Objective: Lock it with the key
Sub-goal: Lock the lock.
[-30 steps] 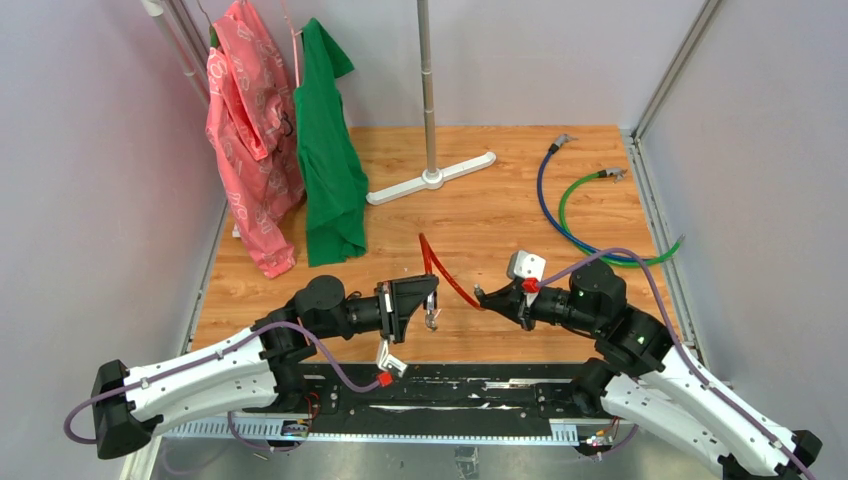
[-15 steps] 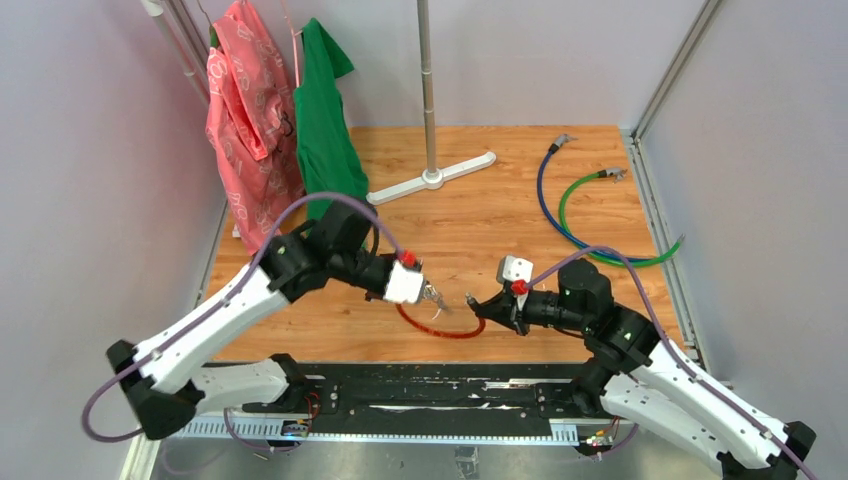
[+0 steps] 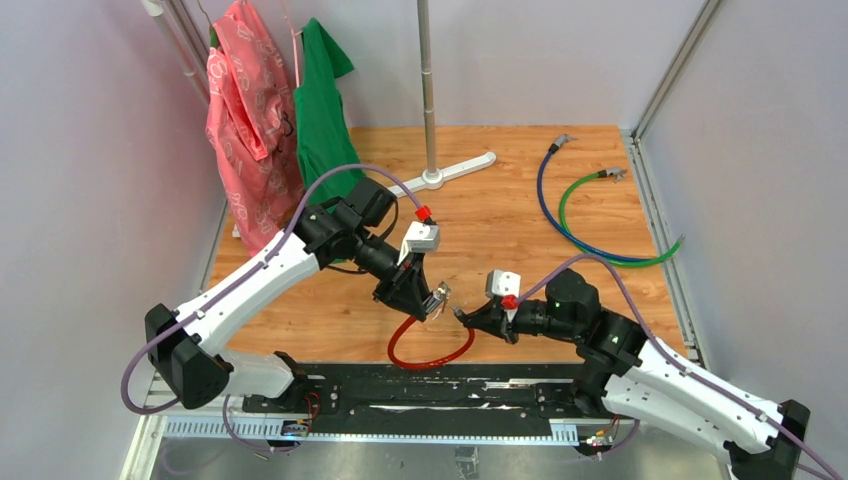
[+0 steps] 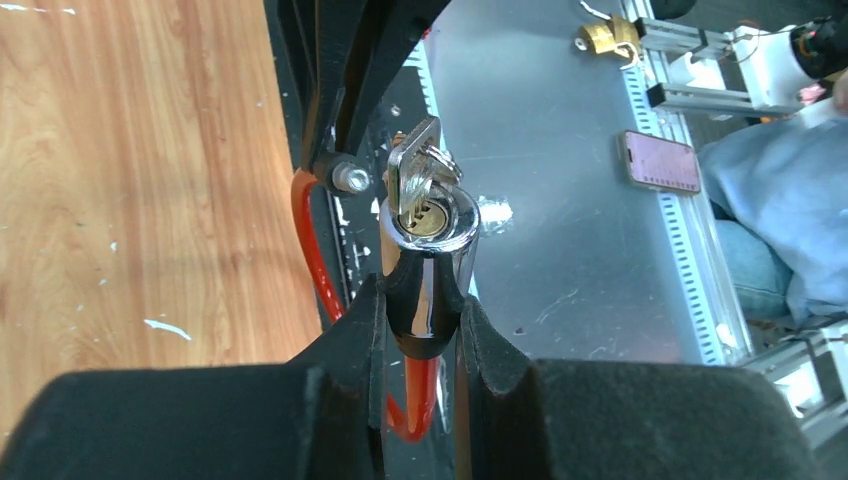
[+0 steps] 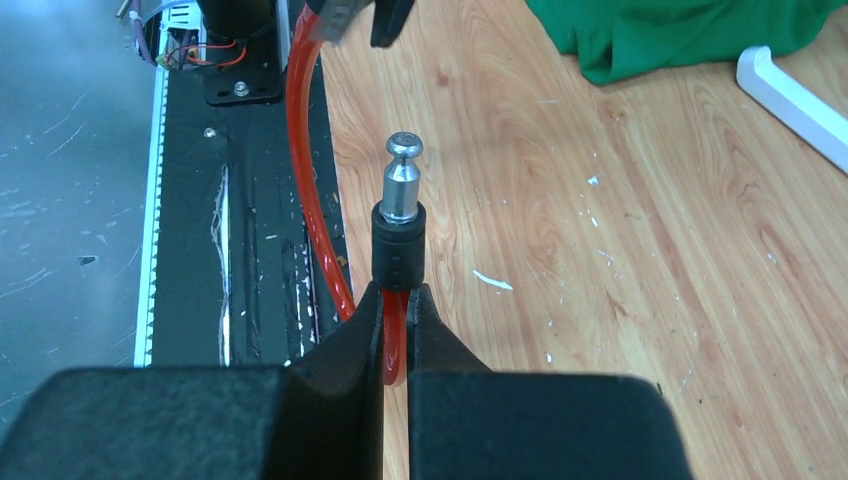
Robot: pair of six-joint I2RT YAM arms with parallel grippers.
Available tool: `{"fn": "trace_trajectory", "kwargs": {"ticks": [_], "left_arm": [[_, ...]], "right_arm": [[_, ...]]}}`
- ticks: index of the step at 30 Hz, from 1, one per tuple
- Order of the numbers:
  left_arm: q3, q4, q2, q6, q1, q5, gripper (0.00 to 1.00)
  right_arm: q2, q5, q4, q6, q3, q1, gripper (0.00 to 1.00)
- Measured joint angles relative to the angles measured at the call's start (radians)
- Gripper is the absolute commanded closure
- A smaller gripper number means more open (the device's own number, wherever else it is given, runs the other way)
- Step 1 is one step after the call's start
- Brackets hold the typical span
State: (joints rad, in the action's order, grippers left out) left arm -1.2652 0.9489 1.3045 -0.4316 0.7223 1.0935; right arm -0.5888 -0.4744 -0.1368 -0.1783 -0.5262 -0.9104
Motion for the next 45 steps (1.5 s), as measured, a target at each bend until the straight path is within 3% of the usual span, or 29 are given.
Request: {"fn": "trace_trajectory", "kwargs": {"ticks": [5, 11, 14, 19, 20, 26, 30, 33, 40, 45], "left_arm": [[0.009, 0.005, 0.002, 0.031, 0.019, -0.032, 1.0], [0.103, -0.022, 0.002, 0.055, 0.019, -0.111, 1.0], [0.188, -0.081, 0.014, 0.055, 0.021, -0.116, 1.0], [0.243, -0.14, 0.081, 0.01, 0.02, -0.096, 1.0], [0.246, -0.14, 0.085, -0.003, 0.02, -0.09, 1.0], [0.284, -0.137, 0.094, -0.079, 0.027, -0.08, 1.0], [0.283, -0.133, 0.094, -0.09, 0.04, -0.072, 1.0], [0.266, -0.13, 0.097, -0.097, 0.041, -0.071, 1.0], [0.231, -0.122, 0.107, -0.124, 0.041, -0.07, 1.0], [0.231, -0.113, 0.111, -0.124, 0.047, -0.069, 1.0]], "right_arm": [[-0.034, 0.115, 0.042, 0.033, 0.002, -0.05, 1.0], [-0.052, 0.399, 0.068, 0.327, 0.086, -0.05, 0.98], [-0.05, 0.488, 0.085, 0.472, 0.197, -0.051, 0.79], [-0.039, 0.541, 0.068, 0.493, 0.229, -0.05, 0.27], [-0.026, 0.537, 0.064, 0.497, 0.229, -0.05, 0.23], [0.136, 0.406, 0.089, 0.399, 0.233, -0.051, 0.2], [0.203, 0.238, 0.31, 0.342, 0.309, -0.051, 0.2], [0.151, 0.123, 0.441, 0.28, 0.354, -0.051, 0.2], [-0.028, -0.056, 0.571, 0.052, 0.304, -0.052, 0.21], [-0.138, -0.135, 0.631, -0.052, 0.268, -0.052, 0.28]]}}
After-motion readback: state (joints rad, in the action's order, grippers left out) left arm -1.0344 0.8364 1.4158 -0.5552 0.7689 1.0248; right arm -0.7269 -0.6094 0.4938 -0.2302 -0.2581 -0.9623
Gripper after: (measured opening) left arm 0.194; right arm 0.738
